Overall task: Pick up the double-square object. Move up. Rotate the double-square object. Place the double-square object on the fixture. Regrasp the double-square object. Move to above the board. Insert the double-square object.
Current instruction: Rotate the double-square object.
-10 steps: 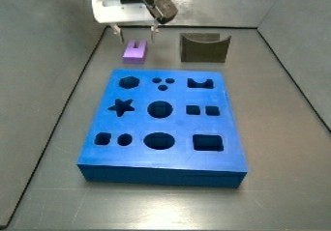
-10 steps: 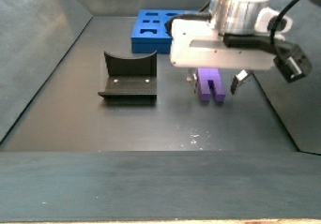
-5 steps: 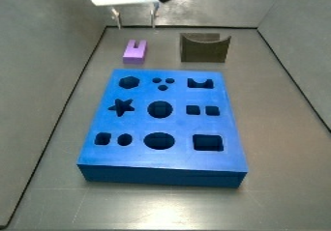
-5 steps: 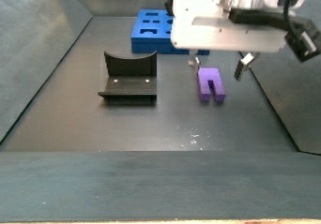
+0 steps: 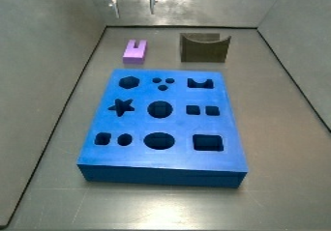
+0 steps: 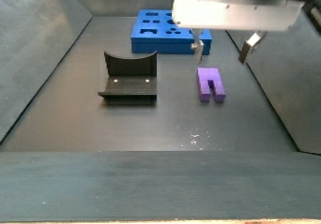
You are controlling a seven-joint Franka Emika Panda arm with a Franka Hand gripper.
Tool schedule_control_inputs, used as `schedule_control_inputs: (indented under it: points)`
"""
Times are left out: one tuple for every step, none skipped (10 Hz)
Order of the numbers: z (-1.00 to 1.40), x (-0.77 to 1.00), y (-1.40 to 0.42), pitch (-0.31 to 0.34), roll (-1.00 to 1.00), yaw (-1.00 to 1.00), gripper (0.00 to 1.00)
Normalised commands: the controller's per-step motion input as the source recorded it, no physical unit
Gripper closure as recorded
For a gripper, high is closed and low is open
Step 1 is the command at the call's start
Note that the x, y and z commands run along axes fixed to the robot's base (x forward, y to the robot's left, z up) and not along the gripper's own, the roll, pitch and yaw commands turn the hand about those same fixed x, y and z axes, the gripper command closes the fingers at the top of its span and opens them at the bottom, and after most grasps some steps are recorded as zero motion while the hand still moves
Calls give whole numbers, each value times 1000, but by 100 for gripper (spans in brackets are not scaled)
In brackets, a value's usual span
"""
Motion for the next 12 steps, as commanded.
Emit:
schedule_control_inputs:
  points:
    - [-220,39,-1,-2,2,1000,0]
    - [-146,48,-2,-4,2,1000,0]
    - [-109,42,-2,-4,2,1000,0]
    - [-67,33,-3,-6,2,1000,0]
    - [-57,34,-2,-6,2,1000,0]
    - [-50,37,-2,-7,2,1000,0]
    - [-48,38,-2,-7,2,1000,0]
    - [-42,41,-1,-8,2,1000,0]
    - [-41,41,-2,-8,2,1000,0]
    - [-39,42,-1,-8,2,1000,0]
    - [-39,42,-1,-9,2,1000,0]
    - [-38,42,-1,-9,2,1000,0]
